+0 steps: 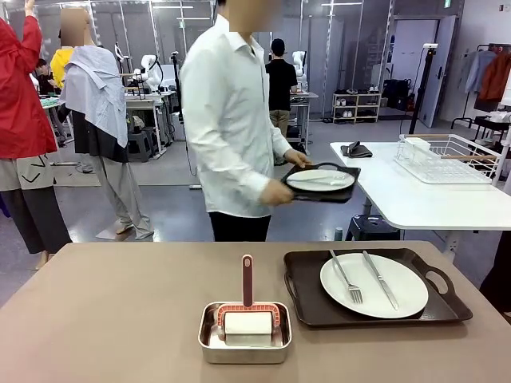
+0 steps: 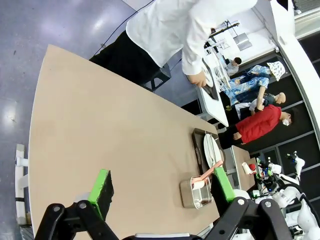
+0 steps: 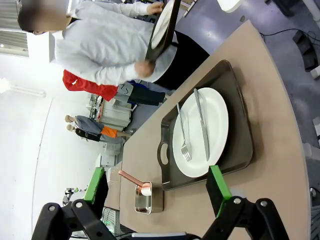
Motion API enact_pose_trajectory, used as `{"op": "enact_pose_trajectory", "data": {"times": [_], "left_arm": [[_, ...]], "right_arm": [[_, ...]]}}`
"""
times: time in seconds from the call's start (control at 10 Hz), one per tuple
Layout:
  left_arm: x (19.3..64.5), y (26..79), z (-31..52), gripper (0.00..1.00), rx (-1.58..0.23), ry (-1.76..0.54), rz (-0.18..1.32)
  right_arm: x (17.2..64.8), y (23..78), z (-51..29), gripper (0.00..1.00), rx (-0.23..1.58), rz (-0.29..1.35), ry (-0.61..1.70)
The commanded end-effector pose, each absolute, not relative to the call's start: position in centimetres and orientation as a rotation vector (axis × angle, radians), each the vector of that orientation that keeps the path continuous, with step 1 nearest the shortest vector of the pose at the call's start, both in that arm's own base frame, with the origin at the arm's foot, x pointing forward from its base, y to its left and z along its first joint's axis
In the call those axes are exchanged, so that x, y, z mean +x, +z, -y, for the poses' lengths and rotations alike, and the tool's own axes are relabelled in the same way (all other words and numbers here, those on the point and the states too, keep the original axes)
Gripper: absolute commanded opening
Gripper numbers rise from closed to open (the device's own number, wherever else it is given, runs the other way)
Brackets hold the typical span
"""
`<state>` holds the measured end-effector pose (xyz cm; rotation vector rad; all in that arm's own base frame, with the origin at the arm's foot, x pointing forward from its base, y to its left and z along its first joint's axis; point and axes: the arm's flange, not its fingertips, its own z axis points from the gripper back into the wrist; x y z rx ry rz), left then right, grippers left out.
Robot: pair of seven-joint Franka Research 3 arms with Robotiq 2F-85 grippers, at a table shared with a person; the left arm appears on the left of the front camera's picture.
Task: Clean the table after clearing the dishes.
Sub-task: When the left (or right) Handle tray is removed, use the left hand (or right hand) to clean the left (or right) side of the table with the Lint Roller.
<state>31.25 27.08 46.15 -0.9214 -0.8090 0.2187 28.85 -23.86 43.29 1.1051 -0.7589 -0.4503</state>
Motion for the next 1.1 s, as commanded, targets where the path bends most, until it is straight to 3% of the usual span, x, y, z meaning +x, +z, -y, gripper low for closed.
{"op": "enact_pose_trajectory", "data": {"times": [0.0,0.4,0.7,1.0], "left_arm": [[31.2,46.2,-27.1,1.00,-0.921,0.219,0.809],[40.0,52.9,-12.8,1.00,-0.751,-0.375,0.719],[41.9,56.0,2.1,1.00,-0.558,-0.859,0.617],[42.9,54.6,13.4,1.00,-0.397,-1.098,0.517]], "right_arm": [[28.8,43.5,23.9,1.00,1.116,0.767,-0.451],[28.8,43.5,23.9,1.00,1.116,0.767,-0.451],[28.8,43.5,23.9,1.00,1.116,0.767,-0.451],[28.8,43.5,23.9,1.00,1.116,0.767,-0.451]]}}
